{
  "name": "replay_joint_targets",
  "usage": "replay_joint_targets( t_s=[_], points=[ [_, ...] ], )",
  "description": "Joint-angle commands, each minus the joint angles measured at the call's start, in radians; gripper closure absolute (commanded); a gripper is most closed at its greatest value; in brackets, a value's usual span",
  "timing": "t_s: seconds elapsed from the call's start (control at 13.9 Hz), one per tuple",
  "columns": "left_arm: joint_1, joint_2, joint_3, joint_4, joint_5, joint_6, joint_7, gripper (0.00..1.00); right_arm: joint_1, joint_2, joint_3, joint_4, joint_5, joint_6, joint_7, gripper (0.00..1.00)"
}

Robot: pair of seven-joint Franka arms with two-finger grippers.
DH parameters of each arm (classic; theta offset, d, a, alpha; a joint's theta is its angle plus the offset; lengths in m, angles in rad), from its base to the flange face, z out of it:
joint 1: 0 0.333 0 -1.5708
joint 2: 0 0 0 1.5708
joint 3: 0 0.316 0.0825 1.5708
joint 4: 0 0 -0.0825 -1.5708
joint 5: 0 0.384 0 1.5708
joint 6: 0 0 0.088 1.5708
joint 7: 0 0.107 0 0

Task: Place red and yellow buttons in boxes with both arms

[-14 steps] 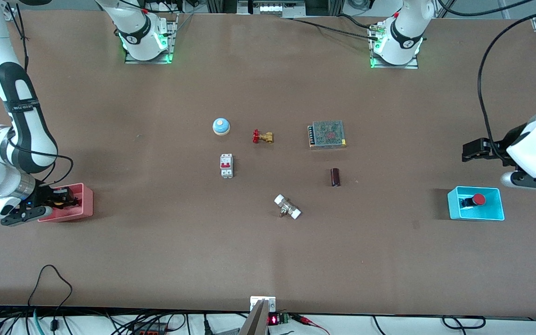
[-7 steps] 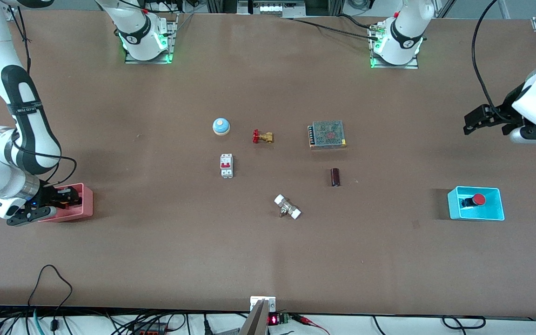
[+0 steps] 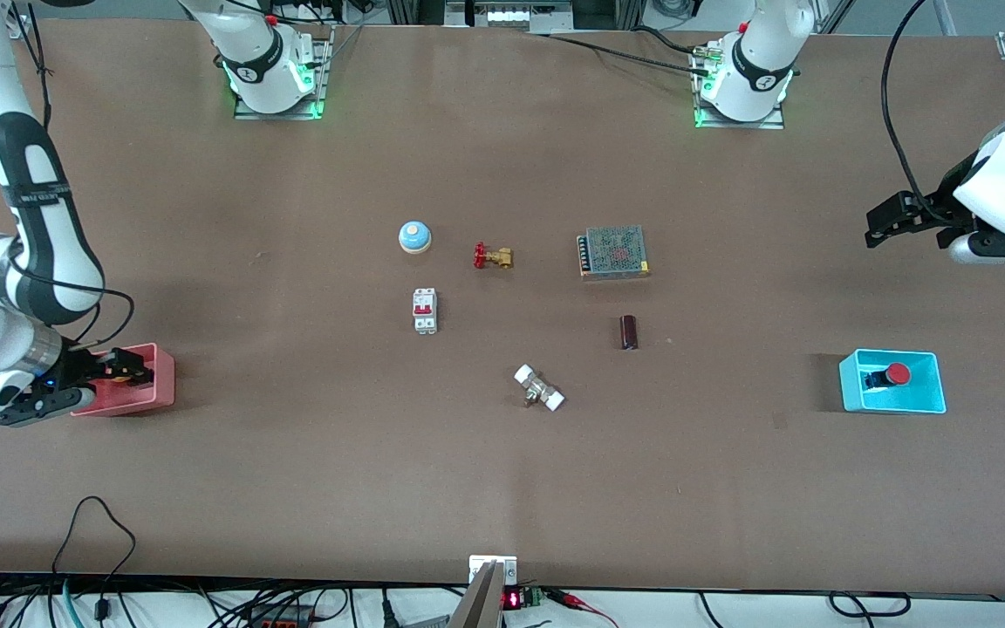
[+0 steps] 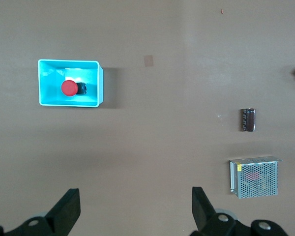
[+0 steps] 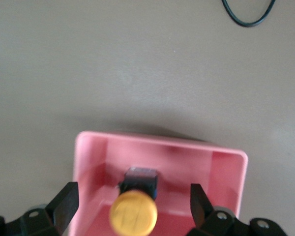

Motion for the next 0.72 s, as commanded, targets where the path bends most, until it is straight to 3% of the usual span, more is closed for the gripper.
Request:
replay_joint_targets(
  t_s=[0.0,0.14,0.36,0.65],
  points=[
    [-0.006,-0.004,-0.003,0.012,0.020,-0.006,-0.006,0.00,0.019,-0.163,0.001,-0.023,0.013,-0.175,-0.002,0.00],
    [-0.006,-0.002,-0.004,0.016,0.020,-0.012,-0.006,0.00,0.051,-0.277,0.001,-0.023,0.010,-0.291,0.091,0.00],
    [-0.014,-0.004,-0.004,0.016,0.020,-0.015,-0.006,0.00,0.140,-0.426,0.001,-0.032,-0.022,-0.405,0.393,0.00],
    [-0.016,-0.004,-0.011,0.017,0.020,-0.029,-0.006,0.00,0.210,-0.571,0.001,-0.069,-0.053,-0.542,0.449,0.00]
  ],
)
